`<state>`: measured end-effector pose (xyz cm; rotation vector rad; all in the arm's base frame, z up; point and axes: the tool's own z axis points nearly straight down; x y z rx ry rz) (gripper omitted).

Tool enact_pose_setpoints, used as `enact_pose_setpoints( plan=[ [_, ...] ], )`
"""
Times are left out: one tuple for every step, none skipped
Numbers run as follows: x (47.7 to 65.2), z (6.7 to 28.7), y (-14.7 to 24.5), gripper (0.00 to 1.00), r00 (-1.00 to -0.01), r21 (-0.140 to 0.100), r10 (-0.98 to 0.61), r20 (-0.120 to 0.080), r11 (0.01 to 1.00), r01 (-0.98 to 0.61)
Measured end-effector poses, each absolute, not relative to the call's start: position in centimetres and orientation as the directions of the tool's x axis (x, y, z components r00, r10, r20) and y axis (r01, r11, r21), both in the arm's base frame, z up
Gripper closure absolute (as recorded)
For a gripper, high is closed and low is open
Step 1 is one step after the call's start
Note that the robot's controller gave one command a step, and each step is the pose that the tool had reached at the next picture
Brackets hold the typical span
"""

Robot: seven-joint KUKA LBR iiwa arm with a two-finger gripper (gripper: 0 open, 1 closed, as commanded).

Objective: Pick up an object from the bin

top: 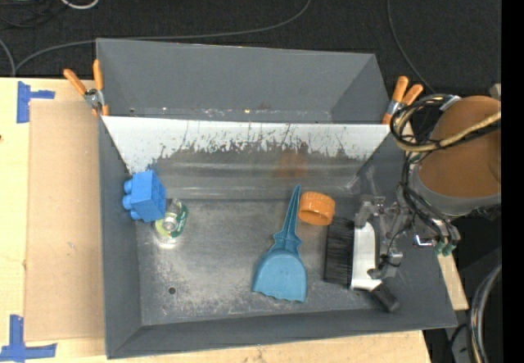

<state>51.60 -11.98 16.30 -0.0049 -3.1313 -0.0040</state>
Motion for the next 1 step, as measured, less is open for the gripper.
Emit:
enact_pose_setpoints(
  plan=[
    [51.78, 16.73, -11.92, 0.0, -1.0, 0.001, -0.002, 0.002, 1.0, -0.002]
  ],
)
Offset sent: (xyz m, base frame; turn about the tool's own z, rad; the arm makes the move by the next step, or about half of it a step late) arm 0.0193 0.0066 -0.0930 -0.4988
